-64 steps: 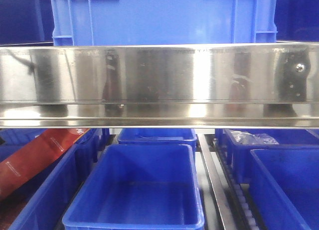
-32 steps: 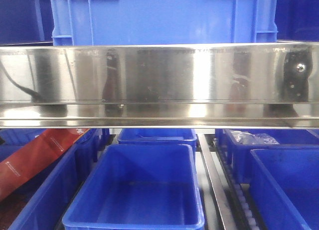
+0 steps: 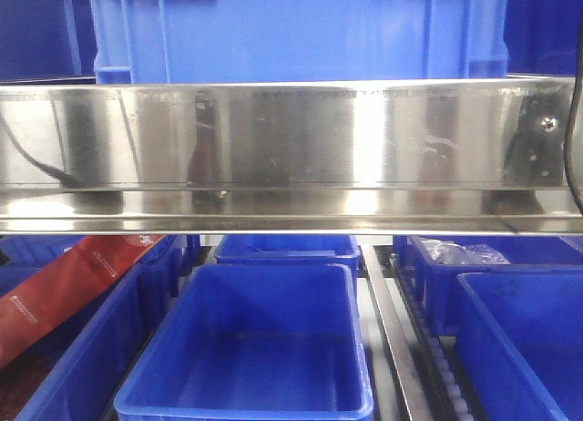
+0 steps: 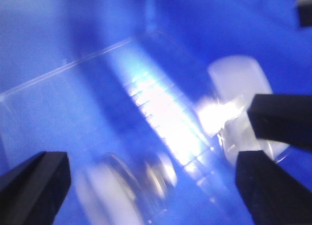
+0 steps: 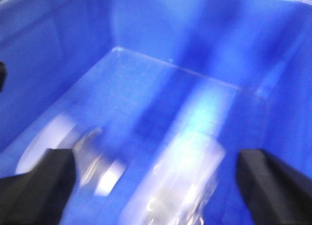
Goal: Place valve from conveyor to right shelf box
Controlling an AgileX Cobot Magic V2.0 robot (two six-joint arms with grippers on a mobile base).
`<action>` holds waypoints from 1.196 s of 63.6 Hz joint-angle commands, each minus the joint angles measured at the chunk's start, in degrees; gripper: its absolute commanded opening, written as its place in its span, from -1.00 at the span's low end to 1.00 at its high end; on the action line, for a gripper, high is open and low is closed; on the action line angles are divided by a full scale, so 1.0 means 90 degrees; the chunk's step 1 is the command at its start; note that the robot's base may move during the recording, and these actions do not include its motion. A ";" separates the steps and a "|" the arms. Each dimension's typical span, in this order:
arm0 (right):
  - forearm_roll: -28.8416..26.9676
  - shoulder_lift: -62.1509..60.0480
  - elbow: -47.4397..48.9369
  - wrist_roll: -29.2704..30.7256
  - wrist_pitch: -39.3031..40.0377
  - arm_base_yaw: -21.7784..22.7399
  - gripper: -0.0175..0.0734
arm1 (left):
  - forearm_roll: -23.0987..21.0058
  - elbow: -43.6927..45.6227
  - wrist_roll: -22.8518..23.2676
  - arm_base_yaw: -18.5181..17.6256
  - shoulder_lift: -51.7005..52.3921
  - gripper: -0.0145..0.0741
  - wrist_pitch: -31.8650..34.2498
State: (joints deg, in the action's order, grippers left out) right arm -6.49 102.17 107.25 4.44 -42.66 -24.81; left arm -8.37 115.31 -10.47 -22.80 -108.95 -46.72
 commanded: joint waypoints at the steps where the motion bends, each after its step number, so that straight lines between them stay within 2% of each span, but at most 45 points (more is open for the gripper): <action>1: 0.0039 -0.0130 0.0081 0.0012 -0.0109 -0.0003 0.59 | -0.0071 0.0110 0.0024 -0.0024 0.0097 0.67 -0.0005; 8: 0.0039 -0.0343 0.0177 0.0012 -0.0219 -0.0003 0.47 | 0.0015 0.0209 0.0024 -0.0024 0.0251 0.59 -0.0242; 13: 0.0039 -0.0608 0.0240 0.0012 -0.0232 0.0009 0.24 | 0.0185 0.0289 0.0024 -0.0024 0.0450 0.47 -0.0378; 16: 0.0039 -0.0777 0.0240 0.0012 -0.0232 0.0009 0.07 | 0.0281 0.0355 0.0024 -0.0024 0.0610 0.33 -0.0455; 21: 0.0039 -0.1143 0.0240 0.0012 -0.0219 0.0009 -0.29 | 0.0416 0.0379 0.0024 -0.0024 0.0935 0.00 -0.0537; 24: 0.0039 -0.1365 0.0240 0.0012 -0.0219 0.0009 -0.57 | 0.0444 0.0379 0.0024 -0.0024 0.1108 -0.20 -0.0552; 28: 0.0039 -0.1696 0.0240 0.0012 -0.0219 0.0009 -0.89 | 0.0455 0.0379 0.0024 -0.0024 0.1427 -0.55 -0.0639; 30: 0.0039 -0.1808 0.0240 0.0012 -0.0219 0.0009 -0.98 | 0.0488 0.0379 0.0024 -0.0024 0.1561 -0.70 -0.0720; 34: 0.0077 -0.2044 0.0240 0.0012 -0.0250 0.0009 -0.96 | 0.0632 0.0379 0.0024 -0.0024 0.1788 -0.92 -0.0899; 41: 0.0277 -0.2517 -0.0106 0.0012 -0.0269 0.0022 -0.96 | 0.0833 0.0239 0.0263 0.0078 0.2149 -0.92 -0.1086; 44: 0.0315 -0.2733 -0.0425 0.0012 -0.0228 0.0051 -0.96 | 0.0833 0.0040 0.0440 0.0240 0.2343 -0.92 -0.1086; 52: 0.0315 -0.3381 -0.1459 -0.0056 0.0085 0.0272 -0.96 | 0.0833 -0.0710 0.0454 0.0646 0.2910 -0.92 -0.0964; 64: 0.0315 -0.4525 -0.3484 -0.0056 0.1115 0.0537 -0.96 | 0.0821 -0.2734 0.0454 0.1024 0.4197 -0.92 0.0075; 76: 0.0315 -0.5789 -0.5406 -0.0056 0.1976 0.0534 -0.96 | 0.0821 -0.5151 0.0457 0.1043 0.5955 -0.92 0.1563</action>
State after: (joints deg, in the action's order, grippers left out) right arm -4.16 54.82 64.92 4.08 -30.14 -20.26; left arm -0.54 76.34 -6.84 -13.69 -62.10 -39.49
